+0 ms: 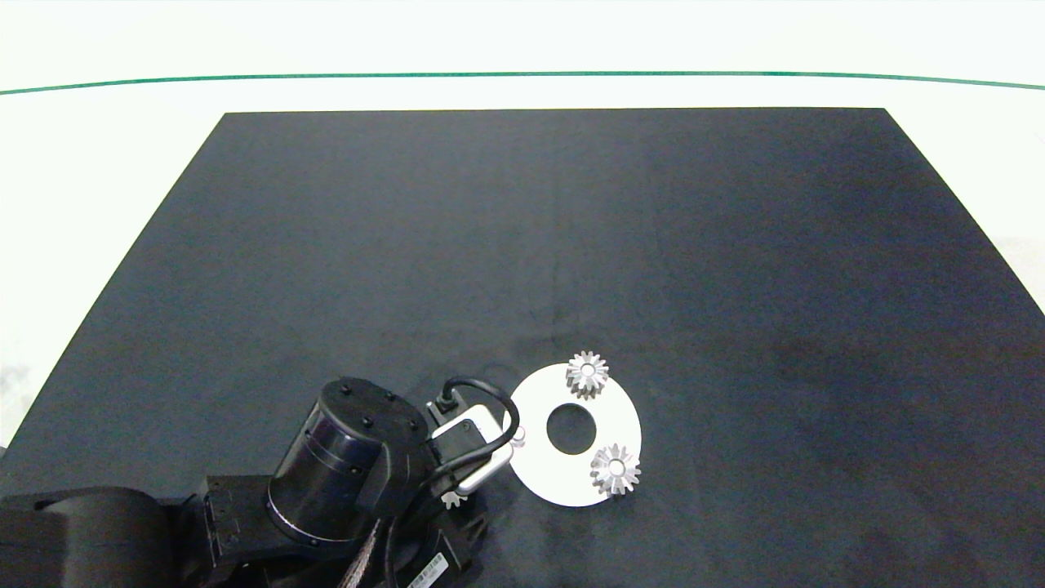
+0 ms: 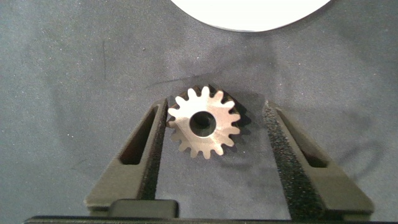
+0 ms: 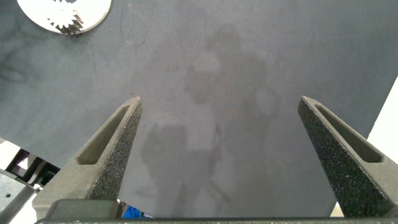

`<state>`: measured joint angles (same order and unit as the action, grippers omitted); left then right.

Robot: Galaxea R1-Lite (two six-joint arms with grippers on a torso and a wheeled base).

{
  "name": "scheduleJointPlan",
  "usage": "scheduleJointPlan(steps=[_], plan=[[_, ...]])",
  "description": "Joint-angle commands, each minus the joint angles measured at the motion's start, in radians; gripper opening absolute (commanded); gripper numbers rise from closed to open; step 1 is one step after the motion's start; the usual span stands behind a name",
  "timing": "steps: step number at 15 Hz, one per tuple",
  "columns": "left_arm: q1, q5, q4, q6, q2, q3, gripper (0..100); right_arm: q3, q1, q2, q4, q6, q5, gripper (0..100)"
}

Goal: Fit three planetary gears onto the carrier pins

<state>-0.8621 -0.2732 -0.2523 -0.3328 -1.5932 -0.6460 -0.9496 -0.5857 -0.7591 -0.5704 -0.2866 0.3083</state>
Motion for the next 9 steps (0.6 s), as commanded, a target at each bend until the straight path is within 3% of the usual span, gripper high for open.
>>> scheduleJointPlan(steps=[1, 9], plan=[[0.002, -0.001, -0.001, -0.005, -0.004, 0.0, 54, 0.0, 0.0, -0.002, -0.003, -0.002, 0.002, 100], [0.0, -0.001, 0.001, -0.006, -0.002, 0.003, 37, 0.0, 0.0, 0.0, -0.003, -0.002, 0.002, 100]])
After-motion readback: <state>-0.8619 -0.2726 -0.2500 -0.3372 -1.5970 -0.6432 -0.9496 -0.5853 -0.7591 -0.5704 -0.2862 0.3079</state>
